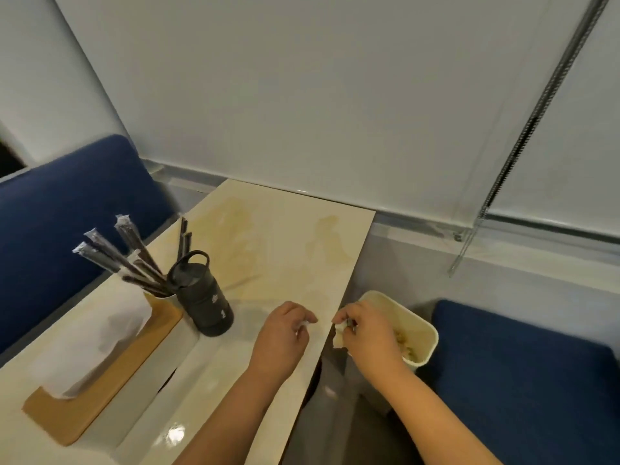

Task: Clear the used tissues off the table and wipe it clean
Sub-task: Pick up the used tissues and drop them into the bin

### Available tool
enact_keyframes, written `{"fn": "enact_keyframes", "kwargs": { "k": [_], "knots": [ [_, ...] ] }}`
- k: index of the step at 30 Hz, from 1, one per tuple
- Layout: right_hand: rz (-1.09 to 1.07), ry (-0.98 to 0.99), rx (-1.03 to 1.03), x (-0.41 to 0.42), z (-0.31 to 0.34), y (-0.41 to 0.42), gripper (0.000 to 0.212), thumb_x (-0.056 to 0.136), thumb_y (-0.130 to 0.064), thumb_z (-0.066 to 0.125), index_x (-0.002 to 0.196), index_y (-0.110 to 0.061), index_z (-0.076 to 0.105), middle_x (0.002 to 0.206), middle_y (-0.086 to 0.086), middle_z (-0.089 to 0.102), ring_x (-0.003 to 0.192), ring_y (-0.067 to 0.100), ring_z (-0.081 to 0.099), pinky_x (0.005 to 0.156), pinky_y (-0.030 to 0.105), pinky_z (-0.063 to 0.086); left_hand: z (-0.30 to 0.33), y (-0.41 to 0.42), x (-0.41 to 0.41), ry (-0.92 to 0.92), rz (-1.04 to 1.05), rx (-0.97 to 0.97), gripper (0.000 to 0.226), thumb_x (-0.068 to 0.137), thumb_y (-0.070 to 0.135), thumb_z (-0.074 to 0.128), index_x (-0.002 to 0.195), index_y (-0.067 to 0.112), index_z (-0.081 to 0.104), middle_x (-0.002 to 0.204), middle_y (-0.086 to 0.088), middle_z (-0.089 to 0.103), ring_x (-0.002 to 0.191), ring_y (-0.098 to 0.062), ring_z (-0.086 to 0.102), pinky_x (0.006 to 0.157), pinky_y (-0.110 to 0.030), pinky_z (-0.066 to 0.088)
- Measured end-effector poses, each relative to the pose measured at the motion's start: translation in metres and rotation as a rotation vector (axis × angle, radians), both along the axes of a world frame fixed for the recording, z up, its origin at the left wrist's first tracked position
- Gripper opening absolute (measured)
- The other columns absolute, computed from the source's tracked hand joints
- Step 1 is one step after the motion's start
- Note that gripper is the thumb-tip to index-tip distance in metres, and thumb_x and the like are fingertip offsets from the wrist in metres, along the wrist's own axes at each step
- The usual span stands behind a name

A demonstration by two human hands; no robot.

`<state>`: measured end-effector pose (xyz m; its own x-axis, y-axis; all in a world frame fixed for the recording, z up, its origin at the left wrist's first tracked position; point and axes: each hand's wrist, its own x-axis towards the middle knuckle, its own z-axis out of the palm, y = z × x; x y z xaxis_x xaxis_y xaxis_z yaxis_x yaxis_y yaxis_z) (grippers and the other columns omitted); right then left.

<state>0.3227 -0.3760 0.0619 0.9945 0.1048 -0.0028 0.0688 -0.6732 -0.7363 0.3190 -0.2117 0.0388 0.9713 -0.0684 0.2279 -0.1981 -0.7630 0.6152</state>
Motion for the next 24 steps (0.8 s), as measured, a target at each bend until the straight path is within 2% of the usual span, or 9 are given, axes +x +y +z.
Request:
{"fn": "enact_keyframes", "kwargs": {
  "k": [2, 6, 10, 12, 17, 24],
  "knots": [
    [-0.047, 0.001, 0.004, 0.006, -0.002, -0.018, 0.028, 0.087, 0.0, 0.051, 0.09, -0.023, 0.066, 0.101, -0.006, 0.058, 0.084, 0.004, 0.049, 0.07, 0.009, 0.035, -0.003, -0.017, 0.015, 0.013, -0.05, -0.02, 0.03, 0.078, -0.005, 0.055, 0.087, 0.021, 0.068, 0.093, 0.01, 0.058, 0.085, -0.003, 0.055, 0.075, -0.015, 0.047],
    [-0.148, 0.03, 0.047, 0.017, -0.005, -0.052, 0.028, 0.089, 0.0, 0.051, 0.088, -0.027, 0.062, 0.098, -0.01, 0.055, 0.087, 0.009, 0.051, 0.079, 0.02, 0.039, -0.005, -0.049, 0.042, 0.047, -0.139, -0.03, 0.028, 0.082, -0.004, 0.054, 0.089, 0.02, 0.068, 0.094, 0.012, 0.057, 0.086, -0.001, 0.054, 0.077, -0.009, 0.042],
    [-0.262, 0.036, 0.051, 0.034, -0.01, -0.086, 0.031, 0.086, 0.002, 0.053, 0.082, -0.028, 0.06, 0.095, -0.009, 0.052, 0.087, 0.015, 0.054, 0.08, 0.024, 0.045, -0.012, -0.081, 0.074, 0.064, -0.233, -0.016, 0.026, 0.081, -0.004, 0.056, 0.091, 0.016, 0.07, 0.098, 0.005, 0.061, 0.09, -0.009, 0.059, 0.082, -0.013, 0.043],
    [-0.306, 0.027, 0.048, 0.043, -0.015, -0.101, 0.029, 0.084, 0.004, 0.054, 0.085, -0.022, 0.066, 0.094, -0.008, 0.054, 0.087, 0.013, 0.055, 0.079, 0.022, 0.046, -0.018, -0.095, 0.093, 0.078, -0.27, -0.015, 0.027, 0.08, -0.005, 0.057, 0.093, 0.016, 0.069, 0.1, 0.003, 0.062, 0.092, -0.01, 0.06, 0.083, -0.012, 0.041],
    [-0.368, 0.038, 0.014, 0.071, -0.026, -0.13, 0.029, 0.082, 0.006, 0.055, 0.084, -0.019, 0.068, 0.089, -0.011, 0.053, 0.082, 0.007, 0.052, 0.068, 0.006, 0.039, -0.037, -0.127, 0.14, 0.188, -0.307, 0.009, 0.027, 0.082, 0.002, 0.057, 0.104, 0.016, 0.062, 0.106, 0.001, 0.062, 0.096, -0.016, 0.059, 0.085, -0.027, 0.047],
    [-0.426, 0.091, -0.018, 0.11, -0.044, -0.155, 0.027, 0.081, 0.004, 0.055, 0.084, -0.019, 0.069, 0.091, -0.009, 0.055, 0.084, 0.004, 0.051, 0.068, 0.003, 0.036, -0.085, -0.157, 0.2, 0.344, -0.371, 0.116, 0.03, 0.085, 0.01, 0.057, 0.112, 0.022, 0.058, 0.109, 0.005, 0.064, 0.101, -0.015, 0.059, 0.086, -0.029, 0.048]
  ]
}}
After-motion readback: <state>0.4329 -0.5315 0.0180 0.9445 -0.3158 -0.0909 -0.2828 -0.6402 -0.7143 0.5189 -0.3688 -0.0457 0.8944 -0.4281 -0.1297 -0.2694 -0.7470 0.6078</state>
